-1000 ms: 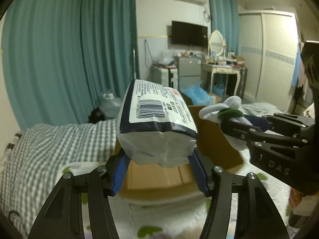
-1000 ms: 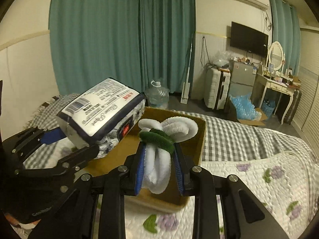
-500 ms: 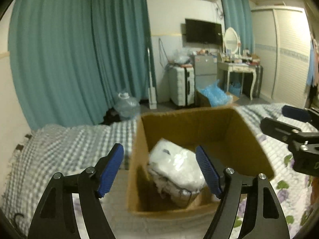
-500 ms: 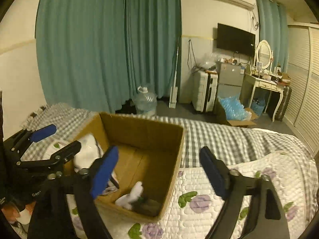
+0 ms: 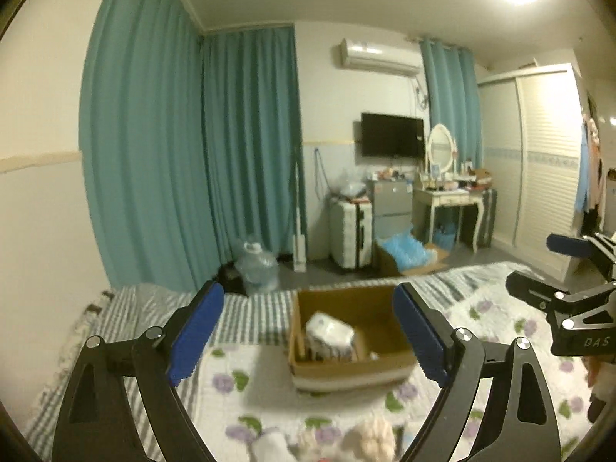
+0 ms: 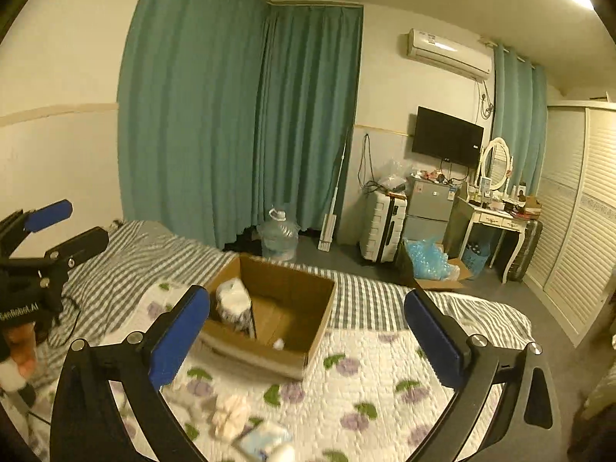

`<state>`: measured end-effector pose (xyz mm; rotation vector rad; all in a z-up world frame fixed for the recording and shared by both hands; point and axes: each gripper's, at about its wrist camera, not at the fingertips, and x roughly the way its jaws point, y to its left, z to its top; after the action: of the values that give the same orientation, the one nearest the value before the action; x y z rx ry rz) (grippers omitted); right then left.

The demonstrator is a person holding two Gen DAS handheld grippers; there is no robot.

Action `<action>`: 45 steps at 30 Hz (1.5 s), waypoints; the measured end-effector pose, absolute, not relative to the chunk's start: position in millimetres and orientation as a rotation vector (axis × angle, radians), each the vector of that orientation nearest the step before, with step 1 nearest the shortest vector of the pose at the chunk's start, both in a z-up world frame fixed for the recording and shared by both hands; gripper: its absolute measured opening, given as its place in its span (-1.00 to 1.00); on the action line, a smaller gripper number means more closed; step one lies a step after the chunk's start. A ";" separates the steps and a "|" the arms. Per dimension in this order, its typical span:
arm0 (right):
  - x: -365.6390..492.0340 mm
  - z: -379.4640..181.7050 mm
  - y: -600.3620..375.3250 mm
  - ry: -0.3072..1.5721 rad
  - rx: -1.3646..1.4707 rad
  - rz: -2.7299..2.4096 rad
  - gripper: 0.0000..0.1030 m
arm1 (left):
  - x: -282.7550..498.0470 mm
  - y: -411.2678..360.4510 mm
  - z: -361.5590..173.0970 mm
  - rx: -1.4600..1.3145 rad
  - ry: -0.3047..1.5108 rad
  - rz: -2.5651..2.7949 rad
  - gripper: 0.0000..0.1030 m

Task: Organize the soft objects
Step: 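Grasp the white sock bundle with the left gripper while the right grasps the white cotton puff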

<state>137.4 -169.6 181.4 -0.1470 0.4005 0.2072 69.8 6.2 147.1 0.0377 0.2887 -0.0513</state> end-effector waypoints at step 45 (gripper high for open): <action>147.6 -77.3 -180.5 0.929 -0.062 0.281 -0.38 | 97.3 29.9 -108.5 0.006 0.880 -0.027 0.10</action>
<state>147.6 -180.5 -77.3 -0.0624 0.9291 0.2807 97.3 29.9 -108.5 0.0057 0.8800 -0.0269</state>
